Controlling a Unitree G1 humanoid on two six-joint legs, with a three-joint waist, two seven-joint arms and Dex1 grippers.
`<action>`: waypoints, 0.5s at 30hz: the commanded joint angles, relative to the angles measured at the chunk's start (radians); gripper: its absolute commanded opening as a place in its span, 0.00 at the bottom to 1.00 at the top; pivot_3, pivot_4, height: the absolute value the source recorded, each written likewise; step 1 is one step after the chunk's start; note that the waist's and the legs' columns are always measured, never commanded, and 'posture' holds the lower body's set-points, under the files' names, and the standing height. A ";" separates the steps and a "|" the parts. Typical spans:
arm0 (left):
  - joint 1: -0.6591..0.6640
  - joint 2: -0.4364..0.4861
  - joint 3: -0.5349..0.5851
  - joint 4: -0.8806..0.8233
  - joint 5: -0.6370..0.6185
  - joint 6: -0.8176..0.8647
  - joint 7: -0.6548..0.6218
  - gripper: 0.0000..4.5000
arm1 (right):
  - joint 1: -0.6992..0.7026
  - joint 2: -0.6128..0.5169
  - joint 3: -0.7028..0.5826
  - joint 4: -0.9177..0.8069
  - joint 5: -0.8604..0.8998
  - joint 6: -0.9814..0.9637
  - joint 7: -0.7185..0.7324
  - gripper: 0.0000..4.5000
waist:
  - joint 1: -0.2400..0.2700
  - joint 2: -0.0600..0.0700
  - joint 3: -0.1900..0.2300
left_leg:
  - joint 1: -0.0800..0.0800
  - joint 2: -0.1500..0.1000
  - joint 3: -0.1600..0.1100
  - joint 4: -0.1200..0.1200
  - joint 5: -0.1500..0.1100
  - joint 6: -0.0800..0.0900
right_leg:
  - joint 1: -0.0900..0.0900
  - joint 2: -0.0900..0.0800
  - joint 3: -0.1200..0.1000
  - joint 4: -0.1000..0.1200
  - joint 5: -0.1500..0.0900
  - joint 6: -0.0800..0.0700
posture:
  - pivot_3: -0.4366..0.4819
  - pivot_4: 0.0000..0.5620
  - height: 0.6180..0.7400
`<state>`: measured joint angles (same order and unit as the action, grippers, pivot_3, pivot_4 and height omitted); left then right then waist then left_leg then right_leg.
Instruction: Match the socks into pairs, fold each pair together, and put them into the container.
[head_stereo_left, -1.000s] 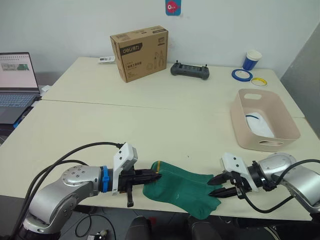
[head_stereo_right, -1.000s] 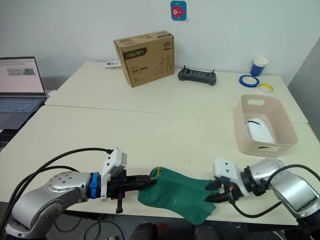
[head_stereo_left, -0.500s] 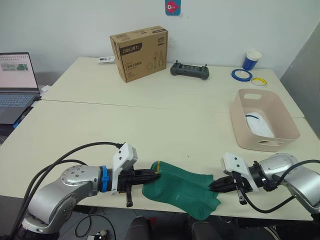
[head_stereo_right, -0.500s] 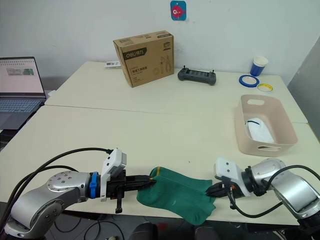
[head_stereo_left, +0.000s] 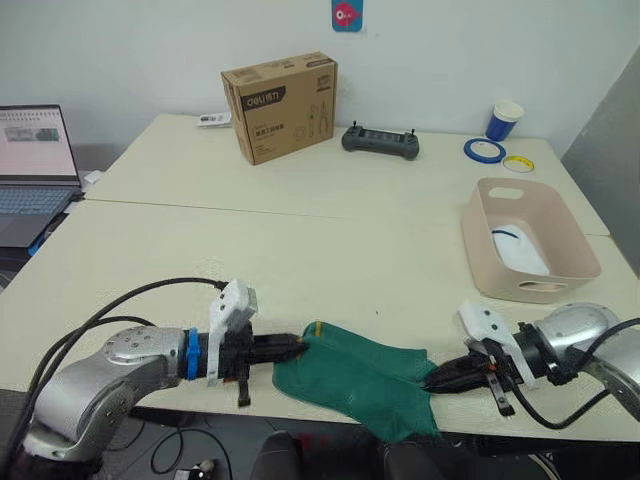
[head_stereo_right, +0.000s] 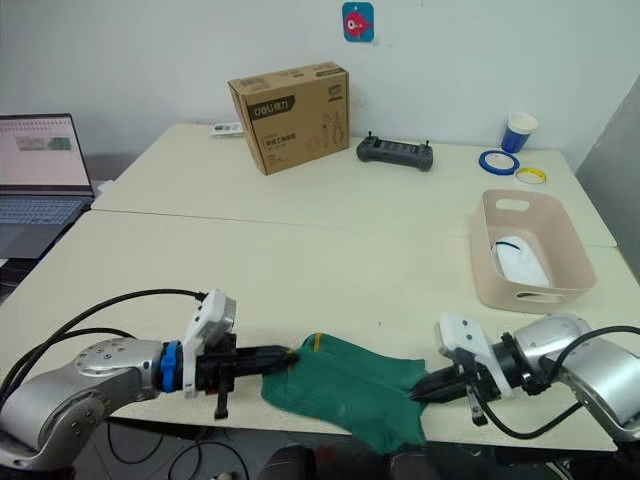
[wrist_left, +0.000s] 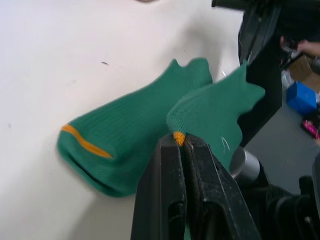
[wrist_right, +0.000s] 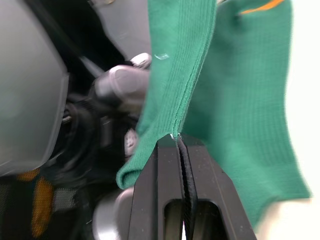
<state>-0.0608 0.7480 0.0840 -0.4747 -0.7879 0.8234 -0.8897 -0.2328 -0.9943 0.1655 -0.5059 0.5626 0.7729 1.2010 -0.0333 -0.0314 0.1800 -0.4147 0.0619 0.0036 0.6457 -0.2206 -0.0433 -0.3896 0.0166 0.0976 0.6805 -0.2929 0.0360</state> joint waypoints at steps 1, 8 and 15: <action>-0.029 -0.024 0.004 0.025 -0.007 0.006 0.034 0.00 | -0.059 0.007 0.029 0.061 -0.057 -0.043 0.005 0.00 | -0.001 0.000 0.000 | 0.000 0.000 0.000 0.000 0.000 0.000 | 0.000 0.000 0.000 0.000 0.000 0.000 | 0.48 0.27 1.00; -0.023 -0.019 -0.057 0.074 0.067 -0.023 0.011 0.00 | -0.105 0.016 0.098 0.148 -0.132 -0.101 0.042 0.00 | 0.001 0.000 0.000 | -0.001 0.000 -0.001 -0.003 0.000 0.000 | -0.001 0.001 -0.001 0.000 0.000 0.003 | 0.48 0.27 1.00; -0.027 -0.053 -0.096 0.060 0.080 -0.022 0.026 0.00 | -0.138 0.019 0.125 0.209 -0.188 -0.150 0.073 0.00 | 0.001 0.000 0.000 | -0.001 0.000 -0.001 -0.003 0.000 0.000 | -0.001 0.001 -0.001 0.000 -0.001 0.004 | 0.48 0.27 1.00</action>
<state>-0.0837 0.7006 -0.0103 -0.3883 -0.7050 0.8150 -0.8625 -0.3523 -0.9734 0.2967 -0.2986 0.3882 0.6474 1.2563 -0.0325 -0.0316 0.1802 -0.4160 0.0621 0.0020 0.6424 -0.2209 -0.0429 -0.3904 0.0176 0.0963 0.6806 -0.2935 0.0397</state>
